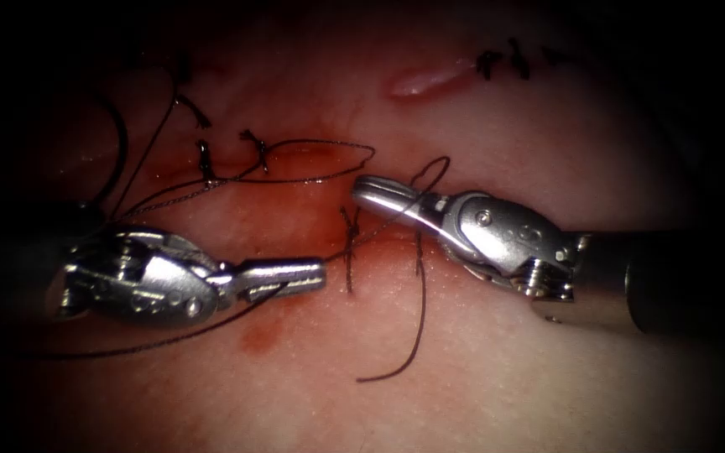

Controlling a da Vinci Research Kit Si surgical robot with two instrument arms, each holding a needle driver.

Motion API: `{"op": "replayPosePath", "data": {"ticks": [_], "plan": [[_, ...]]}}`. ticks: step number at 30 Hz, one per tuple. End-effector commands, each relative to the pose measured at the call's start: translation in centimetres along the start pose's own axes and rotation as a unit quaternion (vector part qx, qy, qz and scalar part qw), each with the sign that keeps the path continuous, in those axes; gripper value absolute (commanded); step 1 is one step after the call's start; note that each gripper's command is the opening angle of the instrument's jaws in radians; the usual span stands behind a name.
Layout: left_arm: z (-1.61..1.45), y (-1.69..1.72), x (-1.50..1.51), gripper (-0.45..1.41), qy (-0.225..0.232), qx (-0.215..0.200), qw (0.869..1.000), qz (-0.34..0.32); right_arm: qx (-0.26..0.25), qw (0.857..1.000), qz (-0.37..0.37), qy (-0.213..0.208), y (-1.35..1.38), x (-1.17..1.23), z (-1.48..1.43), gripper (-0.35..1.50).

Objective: Wound Closure

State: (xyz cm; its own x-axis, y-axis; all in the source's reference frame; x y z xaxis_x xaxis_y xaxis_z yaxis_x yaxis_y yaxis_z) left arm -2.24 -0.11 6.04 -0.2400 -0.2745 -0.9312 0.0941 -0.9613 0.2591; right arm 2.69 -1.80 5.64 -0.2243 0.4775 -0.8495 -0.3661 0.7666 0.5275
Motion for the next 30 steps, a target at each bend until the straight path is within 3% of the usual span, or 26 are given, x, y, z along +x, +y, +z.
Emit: {"op": "replayPosePath", "data": {"ticks": [1,6,12,24,26,29,30], "plan": [[0.07,-0.03,-0.10,-0.45,0.002,-0.001,1.000,-0.003,0.021,1.000,0.013,0.015,-0.04,0.01,0.14,-0.35],[0.17,0.01,-0.40,-0.45,-0.001,-0.008,1.000,-0.012,0.117,0.990,0.055,0.052,-0.11,0.08,0.25,-0.35],[0.40,0.13,-0.61,-0.45,0.002,-0.033,0.999,-0.008,0.224,0.969,0.080,0.063,-0.29,0.07,0.37,-0.35],[0.57,0.24,-0.80,-0.45,0.009,-0.061,0.998,-0.001,0.381,0.920,0.072,-0.060,-0.51,0.12,0.12,-0.35],[0.61,0.27,-0.82,-0.45,0.008,-0.065,0.998,0.002,0.394,0.913,0.063,-0.085,-0.54,0.12,0.10,-0.11],[0.66,0.31,-0.81,-0.45,0.007,-0.073,0.997,0.006,0.416,0.899,0.042,-0.133,-0.58,0.08,0.08,0.05],[0.67,0.32,-0.81,-0.45,0.008,-0.076,0.997,0.004,0.419,0.894,0.031,-0.155,-0.60,0.04,0.08,0.27]]}}
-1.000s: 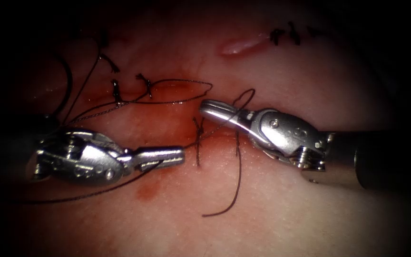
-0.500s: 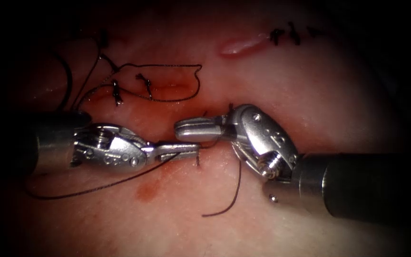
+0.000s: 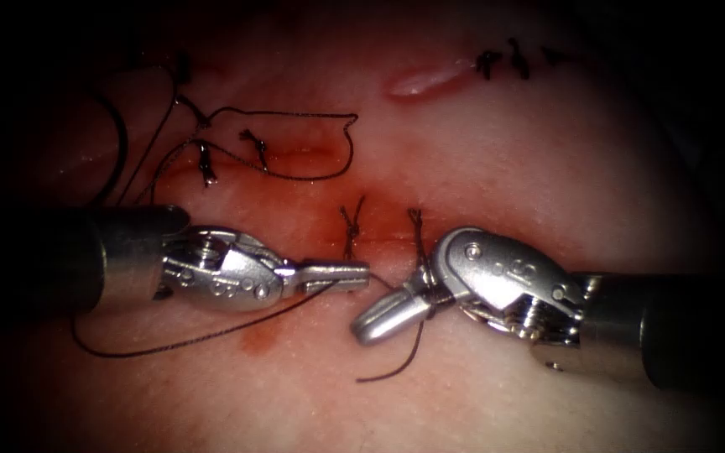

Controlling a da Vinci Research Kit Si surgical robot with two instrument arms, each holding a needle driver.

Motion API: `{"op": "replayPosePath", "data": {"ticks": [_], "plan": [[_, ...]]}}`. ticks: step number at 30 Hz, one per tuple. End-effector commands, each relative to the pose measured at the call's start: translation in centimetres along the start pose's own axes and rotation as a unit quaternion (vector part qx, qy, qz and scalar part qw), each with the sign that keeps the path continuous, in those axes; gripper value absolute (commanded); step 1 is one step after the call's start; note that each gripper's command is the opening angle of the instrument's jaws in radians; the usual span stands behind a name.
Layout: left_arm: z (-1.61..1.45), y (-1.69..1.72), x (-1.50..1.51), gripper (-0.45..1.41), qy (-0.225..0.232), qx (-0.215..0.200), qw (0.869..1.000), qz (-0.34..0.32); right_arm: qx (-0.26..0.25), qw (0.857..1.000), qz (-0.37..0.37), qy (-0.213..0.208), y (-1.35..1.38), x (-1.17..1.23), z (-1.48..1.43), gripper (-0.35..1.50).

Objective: Wound Closure

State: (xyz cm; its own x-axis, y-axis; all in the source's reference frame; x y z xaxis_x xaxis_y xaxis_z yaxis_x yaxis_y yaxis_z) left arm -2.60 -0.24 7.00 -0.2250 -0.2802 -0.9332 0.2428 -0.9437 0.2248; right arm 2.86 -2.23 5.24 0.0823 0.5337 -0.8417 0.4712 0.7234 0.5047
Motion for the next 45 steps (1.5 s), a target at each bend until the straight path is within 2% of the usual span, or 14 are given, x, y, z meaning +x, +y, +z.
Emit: {"op": "replayPosePath", "data": {"ticks": [1,6,10,14,18,20,21,23,27,31,33,36,38,45], "plan": [[0.06,-0.03,-0.04,-0.45,0.001,0.001,1.000,0.000,0.002,1.000,-0.003,-0.011,0.10,-0.04,0.09,0.34],[0.04,-0.02,-0.03,-0.45,0.004,-0.003,1.000,0.002,0.009,0.998,0.011,-0.067,0.07,-0.21,0.15,0.74],[0.03,-0.01,-0.02,-0.45,0.001,-0.003,1.000,0.002,0.015,0.995,0.022,-0.095,0.02,-0.29,0.20,0.88],[0.02,0.00,-0.01,-0.45,0.000,-0.004,1.000,0.002,0.021,0.993,0.029,-0.112,0.00,-0.29,0.22,0.89],[0.01,0.01,-0.01,-0.45,-0.001,-0.004,1.000,-0.001,0.027,0.989,0.028,-0.141,-0.03,-0.30,0.25,0.73],[0.00,0.02,-0.01,-0.45,-0.002,-0.004,1.000,0.000,0.048,0.987,0.028,-0.147,-0.06,-0.29,0.25,-0.25],[-0.01,0.03,-0.01,-0.45,-0.003,-0.003,1.000,-0.003,0.063,0.986,0.029,-0.151,-0.10,-0.28,0.26,-0.35],[-0.02,0.03,-0.01,-0.45,-0.004,-0.003,1.000,-0.006,0.069,0.986,0.026,-0.150,-0.11,-0.24,0.27,-0.35],[-0.03,0.08,0.01,-0.45,-0.005,-0.003,1.000,-0.007,0.043,0.988,0.032,-0.145,-0.06,-0.09,0.24,-0.35],[-0.06,0.18,0.07,-0.45,-0.007,-0.004,1.000,-0.007,0.011,0.993,0.044,-0.112,0.12,0.13,0.05,-0.35],[-0.07,0.28,0.13,-0.45,-0.008,-0.005,1.000,-0.006,-0.014,0.995,0.054,-0.080,0.26,0.24,-0.10,-0.35],[-0.04,0.38,0.20,-0.45,-0.010,-0.007,1.000,-0.005,-0.030,0.995,0.058,-0.069,0.35,0.22,-0.19,-0.35],[-0.02,0.56,0.39,-0.45,-0.013,-0.016,1.000,-0.003,-0.041,0.995,0.061,-0.065,0.43,0.11,-0.27,-0.35],[-0.18,0.93,0.85,-0.45,-0.008,-0.027,1.000,-0.001,-0.067,0.994,0.066,-0.063,0.58,0.04,-0.57,-0.35]]}}
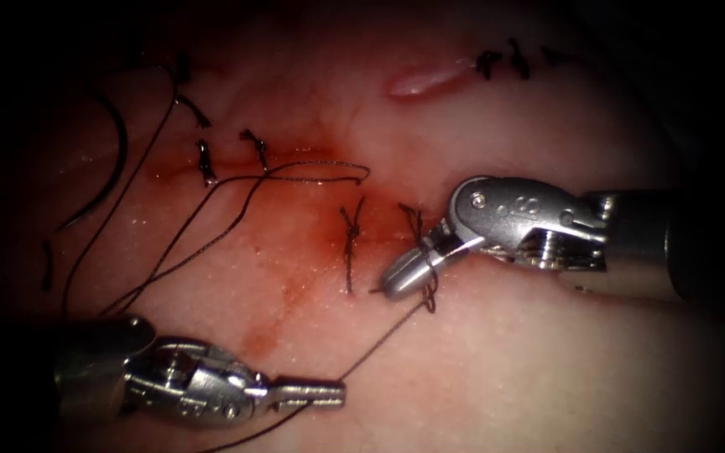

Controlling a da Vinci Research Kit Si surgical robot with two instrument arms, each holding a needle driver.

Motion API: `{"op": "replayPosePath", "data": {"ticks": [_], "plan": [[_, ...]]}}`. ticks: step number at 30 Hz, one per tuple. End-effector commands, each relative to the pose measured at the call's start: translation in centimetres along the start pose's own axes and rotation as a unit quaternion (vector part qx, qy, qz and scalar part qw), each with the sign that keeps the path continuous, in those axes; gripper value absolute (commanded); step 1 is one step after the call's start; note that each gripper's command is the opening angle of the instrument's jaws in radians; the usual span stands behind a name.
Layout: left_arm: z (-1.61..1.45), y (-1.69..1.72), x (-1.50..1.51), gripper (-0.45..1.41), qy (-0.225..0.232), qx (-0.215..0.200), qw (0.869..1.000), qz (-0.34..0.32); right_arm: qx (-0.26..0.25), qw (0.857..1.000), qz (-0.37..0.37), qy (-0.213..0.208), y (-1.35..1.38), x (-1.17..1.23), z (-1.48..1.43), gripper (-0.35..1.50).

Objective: Wound Closure

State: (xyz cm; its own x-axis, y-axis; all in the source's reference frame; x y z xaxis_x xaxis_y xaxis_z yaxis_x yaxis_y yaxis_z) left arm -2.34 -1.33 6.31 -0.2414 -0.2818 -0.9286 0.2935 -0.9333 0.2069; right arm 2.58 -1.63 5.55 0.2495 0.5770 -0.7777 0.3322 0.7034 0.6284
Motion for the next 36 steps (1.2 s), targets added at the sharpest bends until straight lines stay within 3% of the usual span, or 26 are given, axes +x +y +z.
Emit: {"op": "replayPosePath", "data": {"ticks": [1,10,16,26,36], "plan": [[0.03,0.04,0.03,-0.45,0.002,-0.002,1.000,0.002,-0.004,1.000,0.000,0.000,0.16,0.01,-0.04,-0.35],[-0.26,0.31,0.36,-0.45,-0.004,-0.006,1.000,-0.002,-0.029,0.999,0.004,-0.020,0.55,-0.10,-0.49,-0.35],[-0.17,0.50,0.44,-0.45,-0.015,-0.009,1.000,-0.003,-0.047,0.999,0.001,-0.025,0.73,-0.19,-0.59,-0.35],[-0.14,0.79,0.82,-0.45,0.008,-0.035,0.999,-0.008,-0.083,0.996,0.009,-0.026,0.86,-0.17,-0.70,-0.35],[0.02,1.01,0.97,-0.45,0.025,-0.052,0.998,-0.011,-0.176,0.984,-0.012,-0.034,1.11,-0.12,-0.88,-0.35]]}}
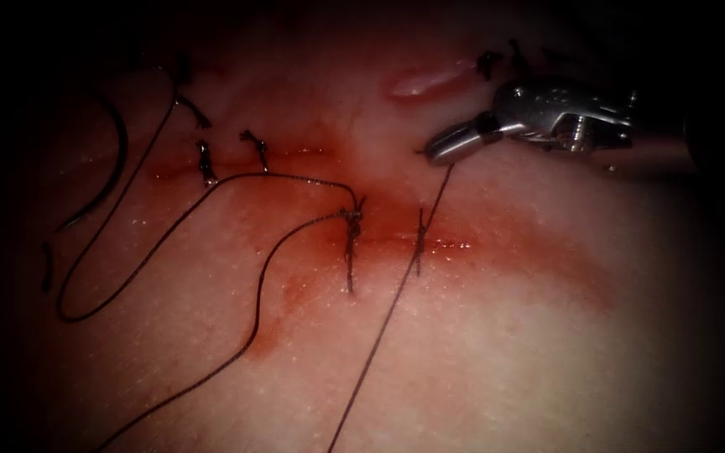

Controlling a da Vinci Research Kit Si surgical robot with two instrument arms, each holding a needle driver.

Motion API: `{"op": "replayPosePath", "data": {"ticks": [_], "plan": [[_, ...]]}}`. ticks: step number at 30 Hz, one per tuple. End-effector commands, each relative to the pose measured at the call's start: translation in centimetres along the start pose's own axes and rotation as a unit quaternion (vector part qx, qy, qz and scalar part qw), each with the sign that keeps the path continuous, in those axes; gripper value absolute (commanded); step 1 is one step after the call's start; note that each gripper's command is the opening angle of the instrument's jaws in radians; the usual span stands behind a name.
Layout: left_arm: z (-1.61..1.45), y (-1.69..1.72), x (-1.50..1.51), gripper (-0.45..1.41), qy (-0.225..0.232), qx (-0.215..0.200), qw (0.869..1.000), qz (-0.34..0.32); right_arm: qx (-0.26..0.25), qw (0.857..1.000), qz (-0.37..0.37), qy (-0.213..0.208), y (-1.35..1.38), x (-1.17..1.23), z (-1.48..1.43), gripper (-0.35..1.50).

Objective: Wound Closure

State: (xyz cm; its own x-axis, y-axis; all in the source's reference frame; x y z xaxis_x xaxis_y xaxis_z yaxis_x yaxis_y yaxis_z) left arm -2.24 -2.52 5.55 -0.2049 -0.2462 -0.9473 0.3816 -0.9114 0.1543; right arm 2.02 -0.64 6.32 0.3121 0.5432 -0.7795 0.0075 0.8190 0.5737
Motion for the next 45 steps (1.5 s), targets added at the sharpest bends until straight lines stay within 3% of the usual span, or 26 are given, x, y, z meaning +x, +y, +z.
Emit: {"op": "replayPosePath", "data": {"ticks": [1,16,22,23,24,25,26,28,31,37,45], "plan": [[0.10,0.04,-0.06,-0.45,0.001,-0.003,1.000,-0.002,-0.009,1.000,-0.006,0.000,0.11,0.05,0.07,-0.35],[0.19,0.57,-0.20,-0.45,0.012,-0.029,0.999,-0.026,-0.044,0.999,-0.011,0.012,0.21,0.06,-0.08,-0.35],[0.05,0.40,-0.14,-0.45,0.016,-0.021,0.999,-0.034,-0.012,0.999,-0.012,0.032,0.01,0.02,0.02,-0.35],[0.00,0.31,-0.11,-0.45,0.013,-0.016,0.999,-0.035,-0.009,0.999,-0.009,0.037,-0.04,0.02,0.03,-0.20],[-0.05,0.23,-0.09,-0.45,0.010,-0.011,0.999,-0.033,-0.005,0.999,-0.005,0.043,-0.11,0.03,0.04,0.31],[-0.09,0.14,-0.07,-0.45,0.008,-0.006,1.000,-0.026,-0.006,0.999,-0.004,0.049,-0.16,0.03,0.04,0.63],[-0.14,0.04,-0.04,-0.45,0.005,-0.001,1.000,-0.019,-0.011,0.998,0.001,0.056,-0.21,0.05,0.03,0.84],[-0.27,-0.23,0.02,-0.45,-0.004,0.012,1.000,-0.002,-0.018,0.997,0.008,0.076,-0.32,0.08,-0.01,1.08],[-0.51,-0.82,0.14,-0.45,-0.012,0.034,0.999,0.027,-0.044,0.994,0.025,0.099,-0.48,0.17,-0.20,1.20],[-0.81,-1.78,0.28,-0.45,-0.026,0.070,0.995,0.072,-0.118,0.984,0.027,0.128,-0.70,0.34,-0.66,1.18],[-0.81,-2.69,0.34,-0.45,0.000,0.080,0.991,0.111,-0.222,0.965,-0.005,0.142,-1.06,0.48,-1.23,1.10]]}}
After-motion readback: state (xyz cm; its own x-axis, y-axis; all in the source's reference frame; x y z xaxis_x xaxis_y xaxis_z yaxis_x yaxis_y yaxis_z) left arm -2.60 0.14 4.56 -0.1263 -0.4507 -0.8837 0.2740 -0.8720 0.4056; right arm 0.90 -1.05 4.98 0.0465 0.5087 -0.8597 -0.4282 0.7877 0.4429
